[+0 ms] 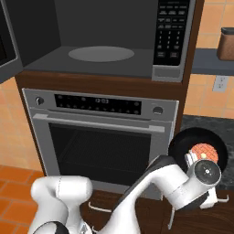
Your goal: Open the microwave, place the bowl with waffle inside the microwave, then close the microwave door and turn it on.
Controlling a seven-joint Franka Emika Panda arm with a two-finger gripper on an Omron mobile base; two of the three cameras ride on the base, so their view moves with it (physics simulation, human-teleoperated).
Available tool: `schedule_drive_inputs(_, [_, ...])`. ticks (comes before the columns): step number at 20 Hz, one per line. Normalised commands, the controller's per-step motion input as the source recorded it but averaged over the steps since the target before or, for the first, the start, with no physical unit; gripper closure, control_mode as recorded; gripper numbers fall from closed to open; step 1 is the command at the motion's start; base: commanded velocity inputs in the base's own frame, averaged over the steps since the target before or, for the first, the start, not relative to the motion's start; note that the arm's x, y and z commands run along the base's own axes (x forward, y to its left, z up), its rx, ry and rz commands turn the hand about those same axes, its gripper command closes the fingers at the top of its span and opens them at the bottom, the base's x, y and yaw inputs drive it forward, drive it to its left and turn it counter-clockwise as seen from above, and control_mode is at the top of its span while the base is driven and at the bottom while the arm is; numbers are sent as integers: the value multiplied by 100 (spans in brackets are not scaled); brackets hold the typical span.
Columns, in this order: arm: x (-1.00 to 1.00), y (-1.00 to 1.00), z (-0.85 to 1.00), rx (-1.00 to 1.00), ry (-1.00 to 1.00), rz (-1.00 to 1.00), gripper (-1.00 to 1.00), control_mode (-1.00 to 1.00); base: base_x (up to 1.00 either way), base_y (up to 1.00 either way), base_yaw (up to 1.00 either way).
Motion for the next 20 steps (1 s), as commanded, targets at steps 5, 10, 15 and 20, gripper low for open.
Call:
schedule_drive_inputs(5, [-100, 20, 65, 0, 1, 0, 100, -100, 0, 0, 0])
schedule_drive_inputs(10, [-78, 43, 83, 0, 3, 4, 100, -100, 0, 0, 0])
schedule_drive_inputs(15, [-33, 77, 75, 0, -8, 12, 100, -100, 0, 0, 0])
schedule_drive_inputs(20, [-27, 81, 71, 0, -13, 10, 100, -100, 0, 0, 0])
